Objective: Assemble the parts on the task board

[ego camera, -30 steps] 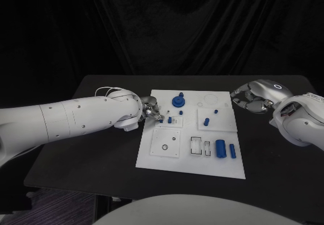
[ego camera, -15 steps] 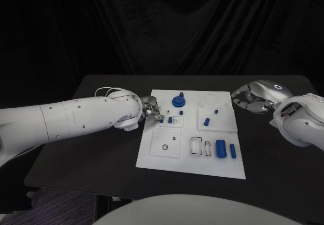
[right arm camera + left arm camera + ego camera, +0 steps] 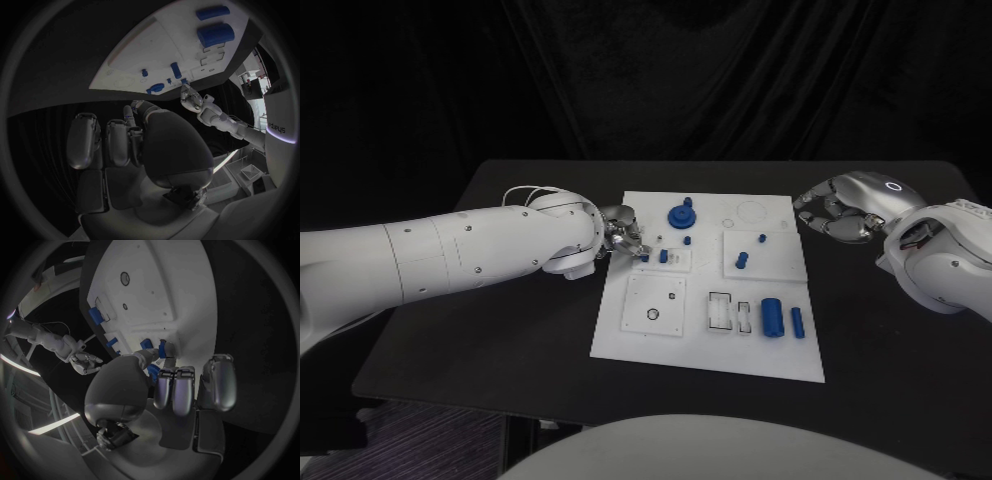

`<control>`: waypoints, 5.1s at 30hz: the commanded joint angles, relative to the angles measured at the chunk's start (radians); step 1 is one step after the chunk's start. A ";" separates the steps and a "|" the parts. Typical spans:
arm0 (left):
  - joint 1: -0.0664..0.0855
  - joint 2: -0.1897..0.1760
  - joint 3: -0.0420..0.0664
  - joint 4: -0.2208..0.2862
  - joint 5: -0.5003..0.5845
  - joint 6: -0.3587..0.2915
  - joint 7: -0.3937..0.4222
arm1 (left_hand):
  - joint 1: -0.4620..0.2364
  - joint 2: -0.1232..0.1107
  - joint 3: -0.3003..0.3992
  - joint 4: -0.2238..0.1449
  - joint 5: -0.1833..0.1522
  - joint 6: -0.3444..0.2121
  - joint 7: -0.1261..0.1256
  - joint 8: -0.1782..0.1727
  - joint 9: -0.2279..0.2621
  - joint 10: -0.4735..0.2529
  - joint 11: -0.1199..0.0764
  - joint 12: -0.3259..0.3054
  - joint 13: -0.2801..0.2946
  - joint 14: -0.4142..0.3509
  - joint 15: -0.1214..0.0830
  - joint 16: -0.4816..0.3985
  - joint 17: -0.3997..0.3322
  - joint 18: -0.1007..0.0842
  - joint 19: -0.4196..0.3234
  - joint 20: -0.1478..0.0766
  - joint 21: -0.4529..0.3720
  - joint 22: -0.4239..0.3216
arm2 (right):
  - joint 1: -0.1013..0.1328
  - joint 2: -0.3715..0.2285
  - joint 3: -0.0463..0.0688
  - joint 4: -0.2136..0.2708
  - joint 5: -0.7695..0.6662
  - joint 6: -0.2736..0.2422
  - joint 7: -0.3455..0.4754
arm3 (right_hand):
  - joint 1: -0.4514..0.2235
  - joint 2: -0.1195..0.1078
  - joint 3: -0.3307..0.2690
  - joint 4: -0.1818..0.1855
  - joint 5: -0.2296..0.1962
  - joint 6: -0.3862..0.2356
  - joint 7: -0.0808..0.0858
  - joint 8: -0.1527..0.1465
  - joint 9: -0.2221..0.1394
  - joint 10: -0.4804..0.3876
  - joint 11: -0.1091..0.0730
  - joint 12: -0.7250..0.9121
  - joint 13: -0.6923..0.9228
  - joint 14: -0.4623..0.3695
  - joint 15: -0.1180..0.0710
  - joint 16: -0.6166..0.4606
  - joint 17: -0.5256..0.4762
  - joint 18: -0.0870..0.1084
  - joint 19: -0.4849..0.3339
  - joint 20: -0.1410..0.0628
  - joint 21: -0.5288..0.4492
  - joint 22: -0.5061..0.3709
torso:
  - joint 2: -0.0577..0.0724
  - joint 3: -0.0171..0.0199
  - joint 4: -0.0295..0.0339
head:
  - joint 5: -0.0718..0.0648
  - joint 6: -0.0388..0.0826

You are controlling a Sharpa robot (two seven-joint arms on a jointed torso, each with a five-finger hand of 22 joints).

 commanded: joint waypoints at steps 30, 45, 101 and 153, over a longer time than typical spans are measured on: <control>-0.014 -0.002 -0.002 0.001 -0.079 0.062 -0.018 | -0.186 0.028 -0.268 0.146 -0.326 0.000 0.006 -0.044 -0.042 0.104 0.011 0.003 0.263 0.104 0.006 0.003 0.263 0.014 -0.004 0.010 -0.011 0.184 | -0.003 -0.001 0.001 0.001 -0.003 0.024 -0.026 | -0.007 0.004 0.007 -0.001 0.004 0.006 0.002 -0.005 -0.002 0.034 0.002 -0.003 0.196 0.062 0.004 -0.005 0.062 -0.008 0.008 0.002 -0.007 0.179 | 0.001 0.0002 0.0000 | 0.001 0.000; -0.014 -0.004 -0.002 -0.002 -0.079 0.036 -0.011 | -0.406 0.124 -0.469 0.150 -0.362 0.004 0.000 -0.005 0.027 0.104 0.005 0.003 0.263 0.104 0.000 0.003 0.263 0.010 0.012 0.004 0.007 0.190 | -0.003 -0.002 0.001 0.001 -0.003 0.033 -0.030 | -0.010 0.004 0.007 0.000 0.004 0.008 0.001 -0.004 -0.002 0.035 0.001 -0.003 0.196 0.061 0.004 -0.007 0.060 -0.007 0.007 0.002 -0.009 0.179 | 0.001 -0.0004 -0.0004 | 0.004 0.000; 0.008 -0.061 -0.001 0.046 -0.323 -0.395 0.339 | -0.030 0.202 -0.654 0.145 -0.173 -0.076 -0.020 0.212 0.028 0.104 -0.011 0.003 0.263 0.104 -0.013 0.003 0.263 0.004 0.023 -0.010 0.039 0.198 | -0.004 -0.006 0.001 0.001 -0.003 0.035 -0.028 | -0.015 0.003 0.009 0.000 0.005 0.015 0.000 -0.001 -0.001 0.027 0.000 -0.011 0.188 0.061 0.003 -0.010 0.058 -0.007 0.007 0.002 -0.011 0.178 | 0.000 -0.0001 -0.0003 | -0.001 0.000; -0.013 0.185 -0.001 -0.265 -0.520 -0.197 0.687 | 0.420 -0.013 -0.265 -0.044 -0.113 -0.230 -0.072 -0.131 -0.821 -0.901 0.092 -1.033 -0.833 -0.151 0.083 -0.198 -0.064 0.036 -0.108 0.072 -0.113 0.156 | -0.004 0.005 0.001 -0.004 -0.003 0.029 -0.011 | -0.021 0.001 0.015 -0.003 0.007 0.010 -0.002 -0.005 -0.003 -0.013 -0.002 -0.057 0.145 0.059 0.002 -0.016 0.052 -0.005 0.004 0.001 -0.020 0.176 | 0.002 -0.0007 -0.0025 | -0.011 0.000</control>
